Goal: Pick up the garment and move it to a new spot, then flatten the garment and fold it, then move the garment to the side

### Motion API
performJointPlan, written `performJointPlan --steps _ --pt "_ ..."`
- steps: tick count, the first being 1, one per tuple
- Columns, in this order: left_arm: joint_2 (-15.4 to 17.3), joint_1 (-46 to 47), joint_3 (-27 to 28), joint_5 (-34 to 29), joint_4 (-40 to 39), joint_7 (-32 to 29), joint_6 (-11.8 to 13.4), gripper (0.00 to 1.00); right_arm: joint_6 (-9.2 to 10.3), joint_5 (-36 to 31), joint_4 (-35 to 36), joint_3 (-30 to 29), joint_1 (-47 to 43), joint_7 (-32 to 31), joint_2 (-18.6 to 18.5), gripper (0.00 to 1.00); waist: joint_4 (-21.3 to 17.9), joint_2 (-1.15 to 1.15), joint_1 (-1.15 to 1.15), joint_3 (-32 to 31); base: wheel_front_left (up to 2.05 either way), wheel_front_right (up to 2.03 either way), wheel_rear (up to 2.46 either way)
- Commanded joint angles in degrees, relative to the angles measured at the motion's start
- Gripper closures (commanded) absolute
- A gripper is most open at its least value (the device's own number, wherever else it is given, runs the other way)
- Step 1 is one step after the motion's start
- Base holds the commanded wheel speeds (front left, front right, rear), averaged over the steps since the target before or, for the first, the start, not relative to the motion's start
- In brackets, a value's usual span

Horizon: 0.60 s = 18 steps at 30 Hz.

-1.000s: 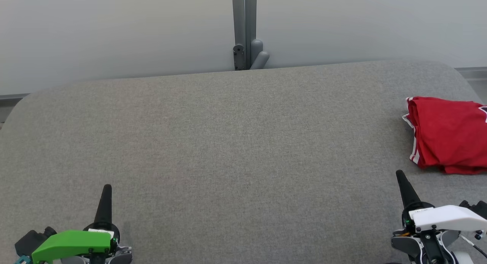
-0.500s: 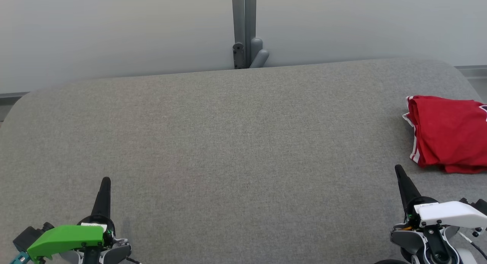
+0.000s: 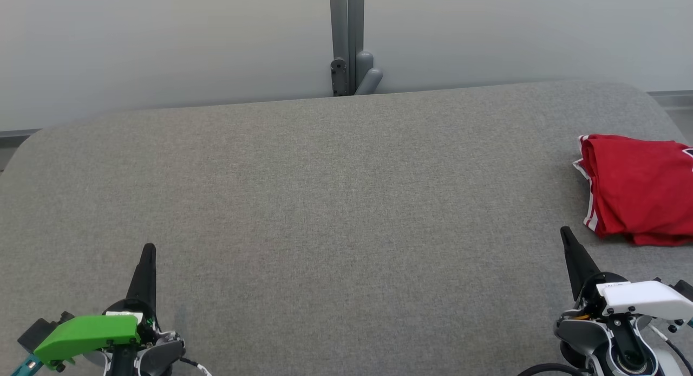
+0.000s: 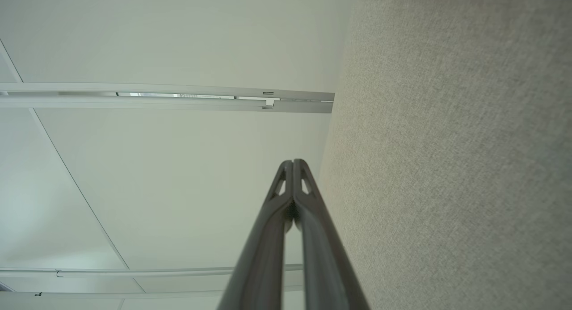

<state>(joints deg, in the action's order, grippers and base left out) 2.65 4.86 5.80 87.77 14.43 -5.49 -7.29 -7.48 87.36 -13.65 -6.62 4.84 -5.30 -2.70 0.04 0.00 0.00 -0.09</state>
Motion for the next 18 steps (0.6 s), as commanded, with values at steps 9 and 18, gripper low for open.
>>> performJointPlan --steps 9,18 --pt "0.39 1.86 0.61 4.43 -0.47 -1.15 -0.35 1.00 -0.02 4.62 0.40 -0.19 1.03 -1.19 -0.30 1.00 -0.03 0.00 0.00 0.22 0.00 0.00 0.00" --pt "0.40 1.81 0.63 4.72 -0.45 -1.36 -0.36 1.00 -0.02 5.30 0.39 -0.19 1.02 -1.25 -0.30 1.00 -0.04 0.00 0.00 0.27 0.00 0.00 0.00"
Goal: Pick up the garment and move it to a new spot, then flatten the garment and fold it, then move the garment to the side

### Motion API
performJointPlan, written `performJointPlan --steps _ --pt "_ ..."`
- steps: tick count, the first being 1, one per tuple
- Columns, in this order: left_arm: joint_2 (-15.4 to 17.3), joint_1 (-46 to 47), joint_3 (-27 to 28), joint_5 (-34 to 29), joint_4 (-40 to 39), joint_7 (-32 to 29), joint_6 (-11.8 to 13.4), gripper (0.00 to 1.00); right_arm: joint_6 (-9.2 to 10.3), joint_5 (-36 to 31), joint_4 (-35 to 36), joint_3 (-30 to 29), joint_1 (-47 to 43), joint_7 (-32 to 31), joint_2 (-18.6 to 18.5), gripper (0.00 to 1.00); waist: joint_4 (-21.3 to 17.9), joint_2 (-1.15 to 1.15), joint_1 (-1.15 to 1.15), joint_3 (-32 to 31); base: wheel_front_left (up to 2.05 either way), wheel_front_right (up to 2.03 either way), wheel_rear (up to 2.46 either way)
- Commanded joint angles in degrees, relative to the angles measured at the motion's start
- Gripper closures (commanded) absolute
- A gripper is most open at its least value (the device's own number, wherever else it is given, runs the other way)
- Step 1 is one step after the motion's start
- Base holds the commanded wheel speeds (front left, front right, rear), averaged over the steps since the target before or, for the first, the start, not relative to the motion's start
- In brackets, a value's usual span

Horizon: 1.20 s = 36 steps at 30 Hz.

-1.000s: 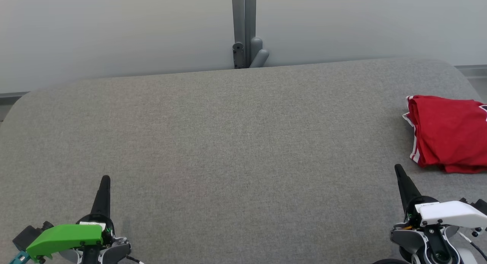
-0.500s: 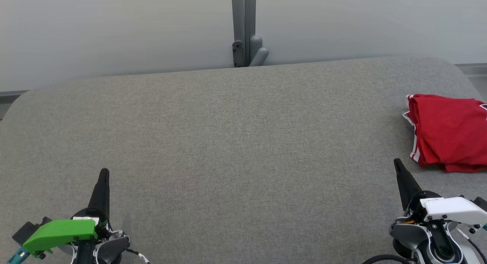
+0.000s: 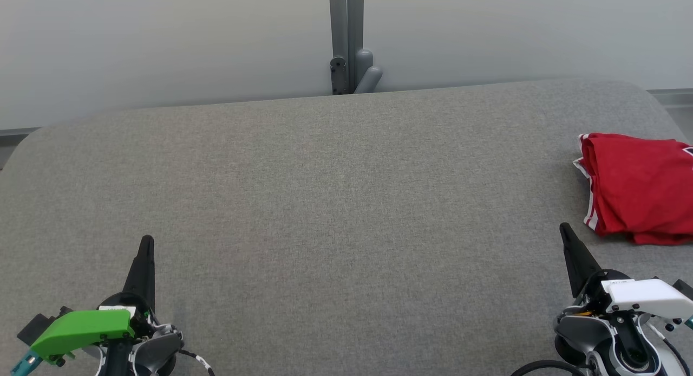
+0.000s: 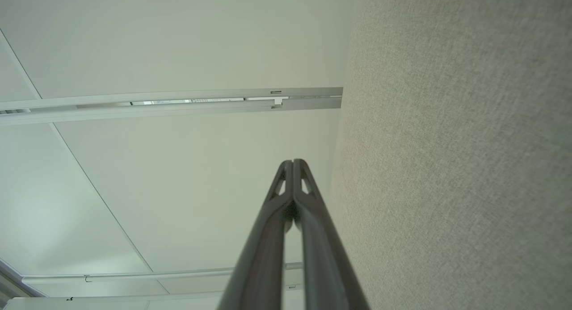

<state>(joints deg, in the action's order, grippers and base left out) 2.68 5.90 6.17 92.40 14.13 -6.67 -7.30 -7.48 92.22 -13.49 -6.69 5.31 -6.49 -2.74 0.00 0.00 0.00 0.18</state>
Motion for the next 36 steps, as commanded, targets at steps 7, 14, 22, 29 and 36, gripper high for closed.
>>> performJointPlan --steps 7,14,22,29,36 --pt "0.38 0.77 0.26 0.08 -0.15 -0.18 -0.35 1.00 -0.02 0.45 0.23 -0.11 0.54 -0.06 -0.26 1.00 0.00 0.00 0.00 0.00 0.00 0.00 0.00" --pt "0.38 0.77 0.26 0.08 -0.15 -0.18 -0.35 1.00 -0.02 0.45 0.23 -0.11 0.54 -0.06 -0.26 1.00 0.00 0.00 0.00 0.00 0.00 0.00 0.00" --pt "0.38 0.76 0.25 0.08 -0.15 -0.17 -0.35 1.00 -0.02 0.46 0.23 -0.11 0.54 -0.06 -0.25 1.00 0.00 0.00 0.00 0.00 0.00 0.00 0.00" --pt "0.38 0.76 0.25 0.08 -0.16 -0.16 -0.35 1.00 -0.02 0.46 0.23 -0.10 0.54 -0.05 -0.25 1.00 0.00 0.00 0.00 0.00 0.00 0.00 0.00" --pt "0.38 0.76 0.25 0.08 -0.16 -0.17 -0.35 1.00 -0.02 0.46 0.23 -0.10 0.54 -0.05 -0.26 1.00 0.00 0.00 0.00 0.00 0.00 0.00 0.00"
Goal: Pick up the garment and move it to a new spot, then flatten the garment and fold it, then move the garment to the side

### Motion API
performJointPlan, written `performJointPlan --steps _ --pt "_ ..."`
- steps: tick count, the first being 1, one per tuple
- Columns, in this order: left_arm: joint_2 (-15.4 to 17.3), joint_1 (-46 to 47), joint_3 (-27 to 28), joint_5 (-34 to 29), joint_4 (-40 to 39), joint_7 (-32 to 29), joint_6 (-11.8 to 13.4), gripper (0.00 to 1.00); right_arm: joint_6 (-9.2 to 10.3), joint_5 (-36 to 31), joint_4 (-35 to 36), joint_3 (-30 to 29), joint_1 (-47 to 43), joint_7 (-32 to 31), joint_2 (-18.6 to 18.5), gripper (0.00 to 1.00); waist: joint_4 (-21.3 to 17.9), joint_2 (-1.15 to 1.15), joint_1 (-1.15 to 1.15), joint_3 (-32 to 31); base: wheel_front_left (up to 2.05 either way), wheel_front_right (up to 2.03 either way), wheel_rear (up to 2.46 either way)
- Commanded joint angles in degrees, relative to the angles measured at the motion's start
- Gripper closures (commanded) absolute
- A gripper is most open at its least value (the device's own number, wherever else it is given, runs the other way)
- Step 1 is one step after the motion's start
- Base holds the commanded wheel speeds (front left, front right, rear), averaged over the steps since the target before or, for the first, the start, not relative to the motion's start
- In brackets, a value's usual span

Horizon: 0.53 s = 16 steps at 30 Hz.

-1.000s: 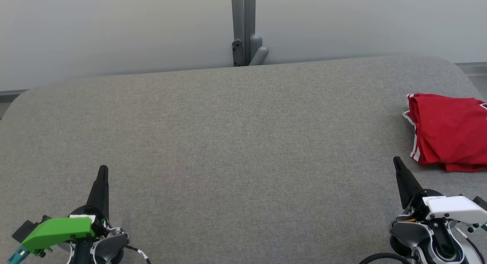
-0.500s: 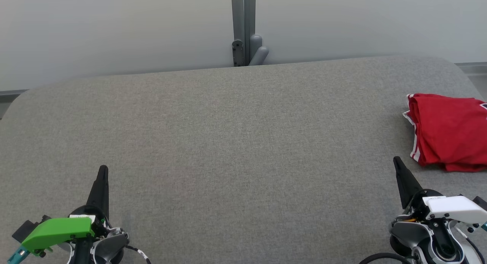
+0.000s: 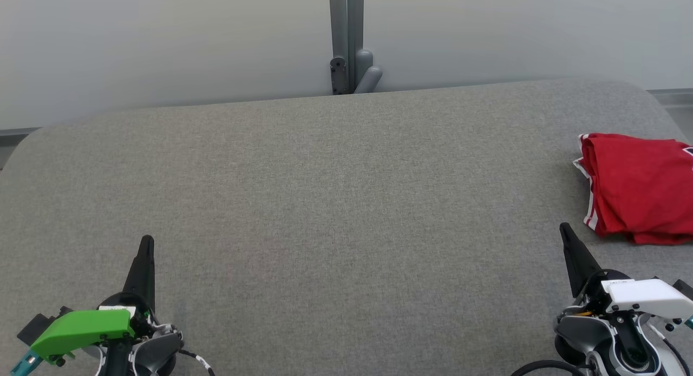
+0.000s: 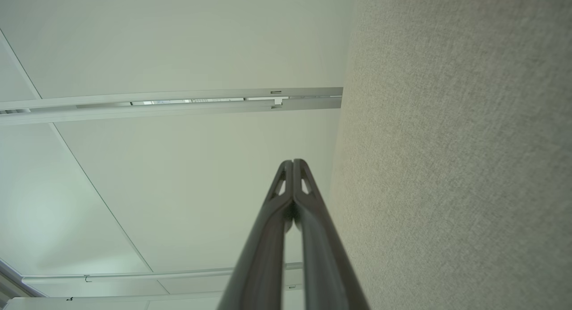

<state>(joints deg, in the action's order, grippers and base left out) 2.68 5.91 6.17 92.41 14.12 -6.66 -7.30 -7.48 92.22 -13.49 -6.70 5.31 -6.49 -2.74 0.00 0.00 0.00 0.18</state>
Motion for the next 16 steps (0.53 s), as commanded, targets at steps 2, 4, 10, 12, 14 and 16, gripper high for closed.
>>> performJointPlan --steps 2,4,10,12,14,16 --pt "0.38 0.76 0.25 0.07 -0.15 -0.18 -0.35 1.00 -0.02 0.46 0.23 -0.09 0.54 -0.05 -0.25 1.00 0.00 0.00 0.00 0.00 0.00 0.00 0.00" --pt "0.38 0.76 0.25 0.07 -0.15 -0.17 -0.35 1.00 -0.02 0.46 0.23 -0.09 0.54 -0.05 -0.25 1.00 0.00 0.00 0.00 0.00 0.00 0.00 0.00" --pt "0.38 0.76 0.25 0.07 -0.15 -0.17 -0.35 1.00 -0.02 0.46 0.23 -0.08 0.54 -0.05 -0.25 1.00 0.00 0.00 0.00 0.00 0.00 0.00 0.00" --pt "0.38 0.76 0.25 0.07 -0.15 -0.18 -0.35 1.00 -0.02 0.46 0.23 -0.08 0.54 -0.05 -0.25 1.00 0.00 0.00 0.00 0.00 0.00 0.00 0.00" --pt "0.38 0.76 0.25 0.07 -0.15 -0.17 -0.35 1.00 -0.02 0.47 0.23 -0.08 0.54 -0.05 -0.25 1.00 0.00 0.00 0.00 0.00 0.00 0.00 0.00" --pt "0.38 0.76 0.25 0.07 -0.15 -0.17 -0.35 1.00 -0.02 0.47 0.23 -0.08 0.54 -0.05 -0.25 1.00 0.00 0.00 0.00 0.00 0.00 0.00 0.00"
